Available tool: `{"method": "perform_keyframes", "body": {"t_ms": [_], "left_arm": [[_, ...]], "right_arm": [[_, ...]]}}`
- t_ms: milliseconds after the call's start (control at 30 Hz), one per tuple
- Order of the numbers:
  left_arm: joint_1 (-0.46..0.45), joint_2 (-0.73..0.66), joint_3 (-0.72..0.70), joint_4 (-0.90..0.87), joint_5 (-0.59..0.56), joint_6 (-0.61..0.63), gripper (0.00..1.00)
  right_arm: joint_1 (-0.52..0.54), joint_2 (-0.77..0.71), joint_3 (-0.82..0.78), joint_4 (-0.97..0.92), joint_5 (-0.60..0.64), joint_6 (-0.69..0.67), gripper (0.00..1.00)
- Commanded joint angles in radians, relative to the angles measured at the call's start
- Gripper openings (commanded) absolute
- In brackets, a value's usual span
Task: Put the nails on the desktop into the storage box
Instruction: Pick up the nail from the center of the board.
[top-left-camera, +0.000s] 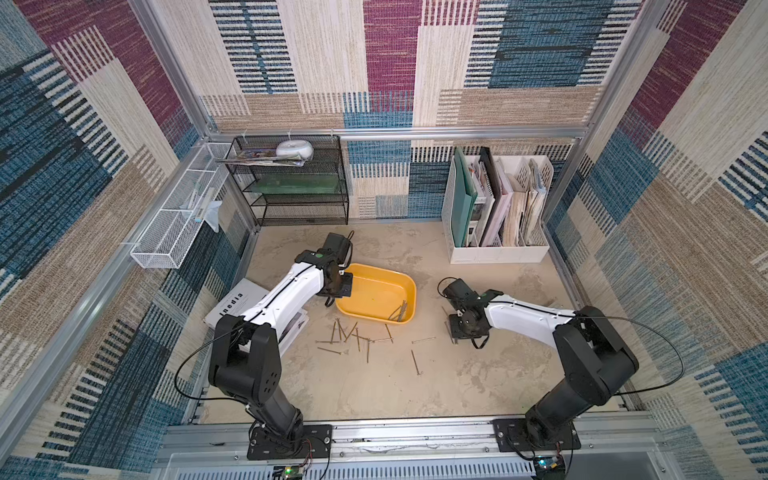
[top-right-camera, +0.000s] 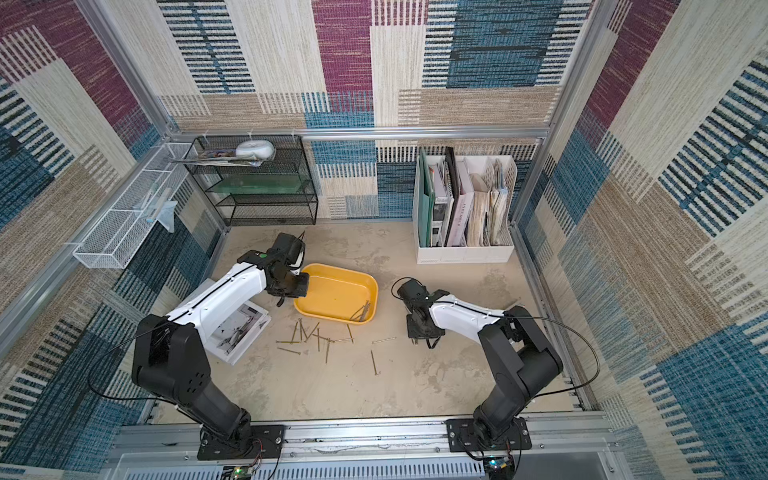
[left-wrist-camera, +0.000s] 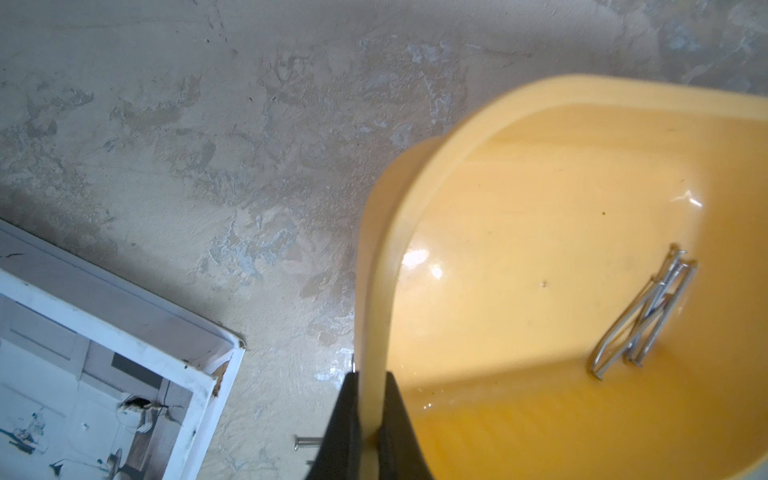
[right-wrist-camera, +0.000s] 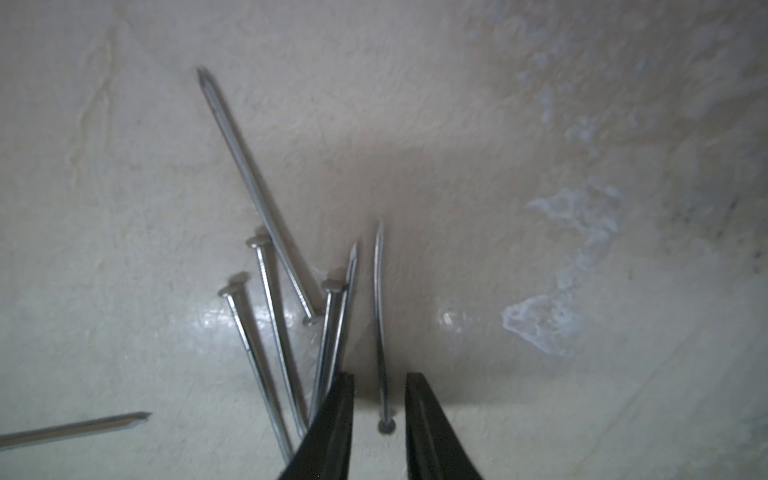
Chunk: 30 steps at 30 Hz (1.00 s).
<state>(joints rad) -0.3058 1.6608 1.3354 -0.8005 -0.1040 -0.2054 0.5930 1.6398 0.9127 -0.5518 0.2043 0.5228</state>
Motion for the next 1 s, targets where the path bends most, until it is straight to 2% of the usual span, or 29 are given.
{"method": "perform_keyframes", "body": {"t_ms": [0,100,433,567,767,967], "left_arm": [[0.001,0.002,0.01,-0.002,0.007,0.007,0.0],[0.0,0.002,0.01,-0.002,0.008,0.007,0.0],[0.001,0.005,0.012,-0.003,0.005,0.008,0.0],[0.0,0.007,0.01,-0.003,0.005,0.01,0.0],[-0.001,0.009,0.011,-0.006,0.006,0.011,0.0],[-0.001,0.009,0.011,-0.006,0.005,0.009,0.0]], "right_arm": [[-0.002,0.023,0.015,0.013,-0.005,-0.019,0.27],[-0.004,0.051,0.012,0.019,-0.009,-0.025,0.23],[-0.059,0.061,-0.059,0.023,-0.036,-0.047,0.0],[-0.088,0.048,-0.063,0.012,-0.031,-0.065,0.0],[-0.115,-0.093,0.034,-0.045,-0.028,-0.093,0.0],[-0.106,-0.143,0.219,-0.031,-0.241,-0.119,0.0]]}}
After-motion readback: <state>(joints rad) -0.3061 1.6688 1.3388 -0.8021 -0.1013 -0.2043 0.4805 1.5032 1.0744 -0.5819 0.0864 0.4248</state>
